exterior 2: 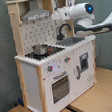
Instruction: Play with the kitchen
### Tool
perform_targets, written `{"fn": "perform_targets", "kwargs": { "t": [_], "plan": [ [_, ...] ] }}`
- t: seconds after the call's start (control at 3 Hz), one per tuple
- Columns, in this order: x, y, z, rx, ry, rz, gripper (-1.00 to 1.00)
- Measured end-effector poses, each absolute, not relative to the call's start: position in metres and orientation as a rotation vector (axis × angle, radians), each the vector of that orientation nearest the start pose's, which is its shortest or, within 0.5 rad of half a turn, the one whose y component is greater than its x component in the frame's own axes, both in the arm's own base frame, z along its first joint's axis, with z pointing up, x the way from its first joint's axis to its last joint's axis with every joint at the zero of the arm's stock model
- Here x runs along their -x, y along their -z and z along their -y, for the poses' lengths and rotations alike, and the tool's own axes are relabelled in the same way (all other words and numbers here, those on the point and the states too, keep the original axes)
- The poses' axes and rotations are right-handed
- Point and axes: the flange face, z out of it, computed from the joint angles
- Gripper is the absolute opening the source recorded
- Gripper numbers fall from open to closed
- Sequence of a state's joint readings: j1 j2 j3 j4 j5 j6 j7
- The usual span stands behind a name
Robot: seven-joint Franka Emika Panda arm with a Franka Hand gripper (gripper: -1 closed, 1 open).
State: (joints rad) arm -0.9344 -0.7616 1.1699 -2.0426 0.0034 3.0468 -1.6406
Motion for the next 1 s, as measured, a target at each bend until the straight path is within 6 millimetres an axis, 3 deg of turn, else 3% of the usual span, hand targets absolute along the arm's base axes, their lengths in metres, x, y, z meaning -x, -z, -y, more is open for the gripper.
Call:
{"fn": "perform_targets", "kwargs": {
  "t": [1.0],
  "plan": [
    [-0.382,-0.653,-0.344,-0.759,-0.585,-1.523,1.0]
  ]
}}
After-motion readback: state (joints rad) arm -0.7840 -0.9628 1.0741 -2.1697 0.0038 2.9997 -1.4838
